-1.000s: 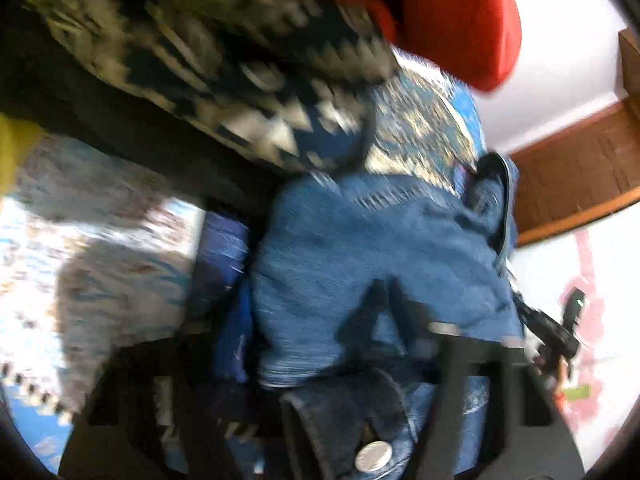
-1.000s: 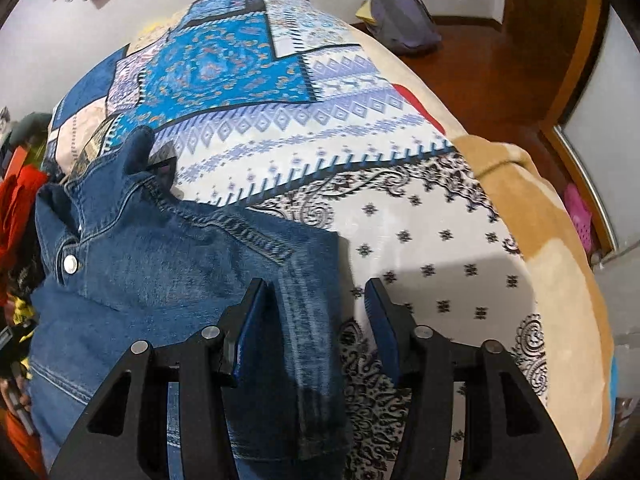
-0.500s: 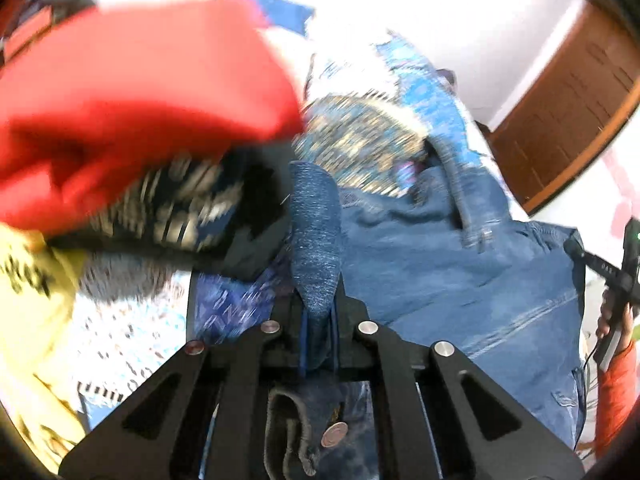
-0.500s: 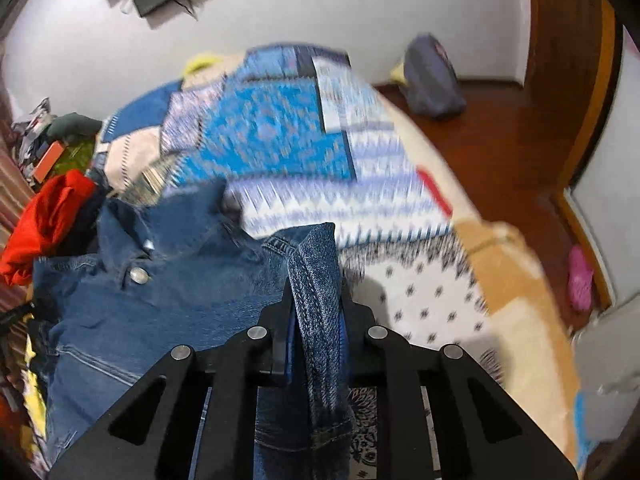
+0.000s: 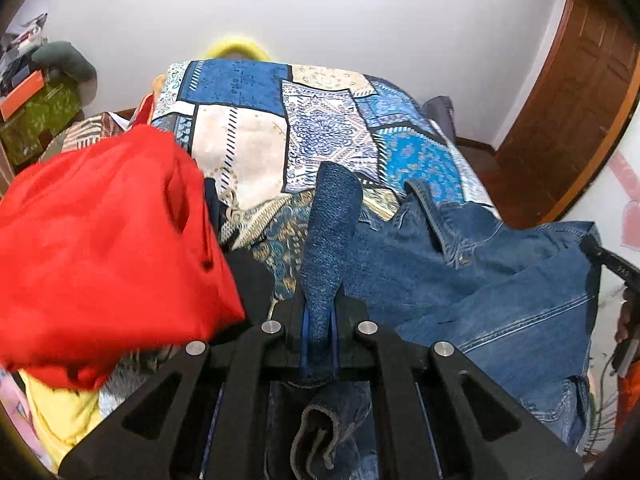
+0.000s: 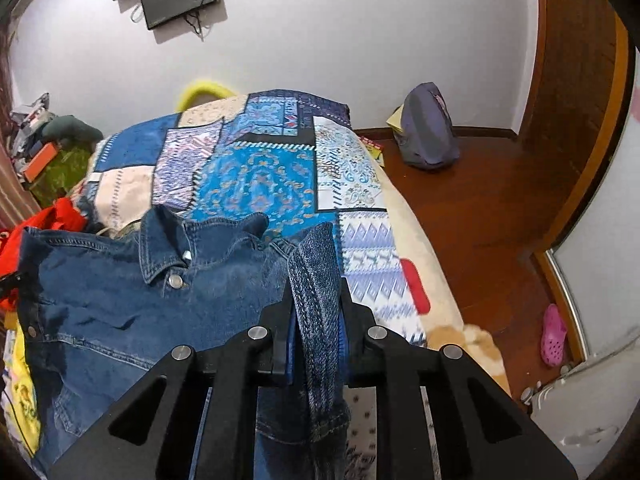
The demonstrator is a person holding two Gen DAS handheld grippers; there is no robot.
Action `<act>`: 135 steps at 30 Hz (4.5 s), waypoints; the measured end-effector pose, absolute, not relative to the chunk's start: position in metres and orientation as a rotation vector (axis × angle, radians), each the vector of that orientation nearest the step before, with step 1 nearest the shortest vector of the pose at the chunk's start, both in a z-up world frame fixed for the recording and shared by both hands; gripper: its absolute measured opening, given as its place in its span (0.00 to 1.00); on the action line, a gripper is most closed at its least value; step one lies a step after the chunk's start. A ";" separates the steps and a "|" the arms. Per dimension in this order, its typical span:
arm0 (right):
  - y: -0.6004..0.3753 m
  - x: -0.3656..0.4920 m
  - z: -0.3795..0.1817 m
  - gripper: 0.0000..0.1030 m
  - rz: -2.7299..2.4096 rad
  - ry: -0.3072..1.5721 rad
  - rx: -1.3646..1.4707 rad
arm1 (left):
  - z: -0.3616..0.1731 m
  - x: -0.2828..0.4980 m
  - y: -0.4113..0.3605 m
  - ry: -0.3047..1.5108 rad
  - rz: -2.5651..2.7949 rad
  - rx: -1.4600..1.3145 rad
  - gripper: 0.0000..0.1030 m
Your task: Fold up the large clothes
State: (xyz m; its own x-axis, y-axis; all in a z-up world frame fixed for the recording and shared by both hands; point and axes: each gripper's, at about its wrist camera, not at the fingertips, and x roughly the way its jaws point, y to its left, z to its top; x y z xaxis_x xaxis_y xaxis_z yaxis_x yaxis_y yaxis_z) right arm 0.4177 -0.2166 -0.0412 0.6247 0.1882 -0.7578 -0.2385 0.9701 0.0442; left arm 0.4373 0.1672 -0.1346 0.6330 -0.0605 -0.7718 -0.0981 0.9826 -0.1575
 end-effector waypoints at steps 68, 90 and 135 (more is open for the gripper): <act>-0.279 0.216 -0.146 0.51 0.226 1.241 0.050 | -0.254 0.224 0.149 1.263 -0.183 -0.463 0.64; -0.255 0.233 -0.065 0.08 0.395 1.027 0.045 | -0.142 0.244 0.138 1.010 -0.164 -0.280 0.06; -0.229 0.360 -0.072 0.35 0.327 1.064 -0.043 | -0.169 0.383 0.134 1.023 -0.023 -0.014 0.64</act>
